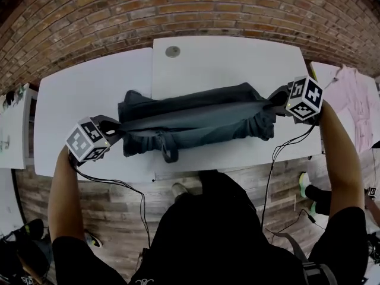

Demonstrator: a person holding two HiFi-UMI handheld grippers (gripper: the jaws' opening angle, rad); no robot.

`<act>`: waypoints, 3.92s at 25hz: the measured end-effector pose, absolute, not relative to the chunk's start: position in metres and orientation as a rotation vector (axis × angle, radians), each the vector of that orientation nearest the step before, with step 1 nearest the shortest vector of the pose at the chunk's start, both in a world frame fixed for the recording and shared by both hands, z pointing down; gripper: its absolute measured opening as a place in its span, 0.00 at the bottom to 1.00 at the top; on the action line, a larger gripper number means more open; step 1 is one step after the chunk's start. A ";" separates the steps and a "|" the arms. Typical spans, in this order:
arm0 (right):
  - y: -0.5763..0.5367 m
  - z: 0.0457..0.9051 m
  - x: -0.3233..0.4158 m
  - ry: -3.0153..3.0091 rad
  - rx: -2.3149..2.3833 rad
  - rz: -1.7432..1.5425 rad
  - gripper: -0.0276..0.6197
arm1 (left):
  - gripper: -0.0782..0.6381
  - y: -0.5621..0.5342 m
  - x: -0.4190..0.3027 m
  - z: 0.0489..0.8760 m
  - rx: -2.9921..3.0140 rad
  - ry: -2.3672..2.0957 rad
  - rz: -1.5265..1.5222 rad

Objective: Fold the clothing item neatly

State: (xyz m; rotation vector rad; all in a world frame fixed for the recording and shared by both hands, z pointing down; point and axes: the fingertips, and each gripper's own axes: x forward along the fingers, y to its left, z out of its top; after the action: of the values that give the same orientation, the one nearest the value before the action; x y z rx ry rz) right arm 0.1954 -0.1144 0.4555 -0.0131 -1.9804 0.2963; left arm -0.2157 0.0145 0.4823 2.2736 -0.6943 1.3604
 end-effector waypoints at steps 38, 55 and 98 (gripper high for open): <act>-0.163 0.403 0.208 -2.723 1.494 0.842 0.04 | 0.11 -0.020 -0.277 0.481 1.932 -1.727 0.161; 0.066 0.347 0.151 -2.754 1.521 0.546 0.04 | 0.11 0.131 -0.208 0.438 2.106 -1.856 0.226; 0.470 0.334 0.265 -2.735 1.432 0.289 0.04 | 0.11 0.545 -0.016 0.365 2.206 -1.982 0.305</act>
State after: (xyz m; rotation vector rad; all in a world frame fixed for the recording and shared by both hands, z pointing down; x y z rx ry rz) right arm 0.2647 0.4695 0.3343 1.4325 -2.7349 0.2891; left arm -0.0158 0.5451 0.3652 2.2057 -1.9818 0.3054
